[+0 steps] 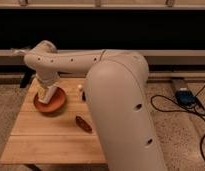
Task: Place the ceramic cup in the ceramic bowl
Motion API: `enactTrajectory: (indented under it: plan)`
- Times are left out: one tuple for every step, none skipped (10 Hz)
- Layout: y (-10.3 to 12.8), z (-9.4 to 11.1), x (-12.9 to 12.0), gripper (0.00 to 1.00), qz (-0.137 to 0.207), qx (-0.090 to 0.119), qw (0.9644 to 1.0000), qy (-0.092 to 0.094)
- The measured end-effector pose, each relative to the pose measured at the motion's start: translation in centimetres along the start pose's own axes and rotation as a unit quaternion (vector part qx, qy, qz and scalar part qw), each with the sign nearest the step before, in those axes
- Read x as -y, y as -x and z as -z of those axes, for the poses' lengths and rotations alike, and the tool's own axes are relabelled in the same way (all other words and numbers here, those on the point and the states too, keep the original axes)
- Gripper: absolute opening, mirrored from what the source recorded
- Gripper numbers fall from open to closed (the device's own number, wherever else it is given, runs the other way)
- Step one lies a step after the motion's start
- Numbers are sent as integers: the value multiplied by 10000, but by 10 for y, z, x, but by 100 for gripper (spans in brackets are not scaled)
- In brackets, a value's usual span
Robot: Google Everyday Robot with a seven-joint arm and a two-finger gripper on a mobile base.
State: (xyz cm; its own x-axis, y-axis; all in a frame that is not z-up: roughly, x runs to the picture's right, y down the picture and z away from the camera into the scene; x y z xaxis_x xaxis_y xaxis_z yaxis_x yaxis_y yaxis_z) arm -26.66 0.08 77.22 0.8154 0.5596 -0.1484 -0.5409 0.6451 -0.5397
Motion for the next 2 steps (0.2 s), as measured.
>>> enactTrajectory:
  plan:
    - [-3, 1, 5, 80, -24, 16, 10000, 79]
    - [-3, 2, 3, 80, -15, 28, 9999, 140]
